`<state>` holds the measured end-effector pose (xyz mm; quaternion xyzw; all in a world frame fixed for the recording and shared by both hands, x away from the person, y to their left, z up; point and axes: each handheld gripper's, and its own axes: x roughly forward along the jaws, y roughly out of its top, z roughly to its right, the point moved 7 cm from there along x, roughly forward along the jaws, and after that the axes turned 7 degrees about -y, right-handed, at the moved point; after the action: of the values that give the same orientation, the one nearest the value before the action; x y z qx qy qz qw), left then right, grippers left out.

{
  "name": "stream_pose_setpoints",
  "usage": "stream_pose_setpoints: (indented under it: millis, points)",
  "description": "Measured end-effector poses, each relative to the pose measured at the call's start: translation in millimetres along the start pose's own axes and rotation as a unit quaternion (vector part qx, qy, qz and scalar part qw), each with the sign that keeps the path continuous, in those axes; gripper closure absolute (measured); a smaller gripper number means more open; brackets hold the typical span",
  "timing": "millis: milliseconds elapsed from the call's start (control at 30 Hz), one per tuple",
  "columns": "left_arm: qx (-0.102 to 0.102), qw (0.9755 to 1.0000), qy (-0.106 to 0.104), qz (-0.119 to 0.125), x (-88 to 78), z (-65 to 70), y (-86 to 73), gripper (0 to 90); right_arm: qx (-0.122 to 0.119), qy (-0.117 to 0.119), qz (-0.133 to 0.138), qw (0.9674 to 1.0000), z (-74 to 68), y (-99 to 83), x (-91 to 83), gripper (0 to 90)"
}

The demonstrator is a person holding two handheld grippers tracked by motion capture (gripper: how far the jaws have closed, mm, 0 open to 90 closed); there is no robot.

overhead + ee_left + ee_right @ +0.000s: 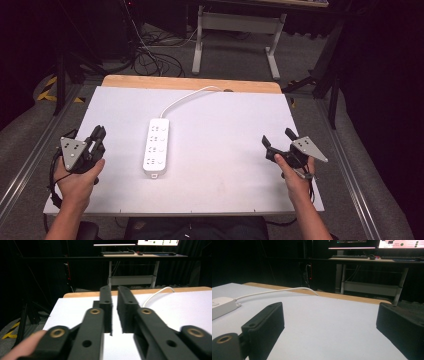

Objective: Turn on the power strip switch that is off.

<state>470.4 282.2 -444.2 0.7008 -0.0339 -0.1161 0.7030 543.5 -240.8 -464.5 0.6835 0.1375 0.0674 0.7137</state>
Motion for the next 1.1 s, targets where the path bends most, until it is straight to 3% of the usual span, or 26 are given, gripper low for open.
stream_pose_setpoints:
  millis: [267,400,467,567,733,933,1100]
  points:
    - [0.006,0.9999,-0.011,-0.001,-0.5,2.4,1.9,90.0,-0.001,0.002,-0.001,1.0,-0.5,-0.3,-0.5,8.7]
    - [0.018,0.9992,-0.03,-0.021,5.5,7.8,-0.9,90.0,-0.002,0.004,-0.002,1.0,-1.2,-0.6,-0.1,8.8]
    - [0.005,0.9988,-0.041,-0.027,11.2,10.7,-2.1,90.0,-0.001,0.004,-0.004,1.0,-1.8,-1.0,0.2,9.0]
    - [0.011,0.9979,-0.051,-0.038,19.0,16.8,-2.7,90.0,-0.001,0.003,-0.005,1.0,-2.5,-1.4,-0.1,9.3]
    - [0.026,0.9952,-0.076,-0.056,29.7,31.6,-3.0,90.0,-0.004,0.004,-0.006,1.0,-2.7,-2.1,-1.6,9.5]
    - [0.056,0.9902,-0.103,-0.076,35.1,48.2,-4.6,90.0,-0.002,0.001,-0.007,1.0,-0.6,-2.2,-3.4,9.5]
    - [0.051,0.9855,-0.119,-0.109,38.1,54.5,-8.0,90.0,-0.002,0.001,-0.008,1.0,-0.8,-2.7,-3.3,9.6]
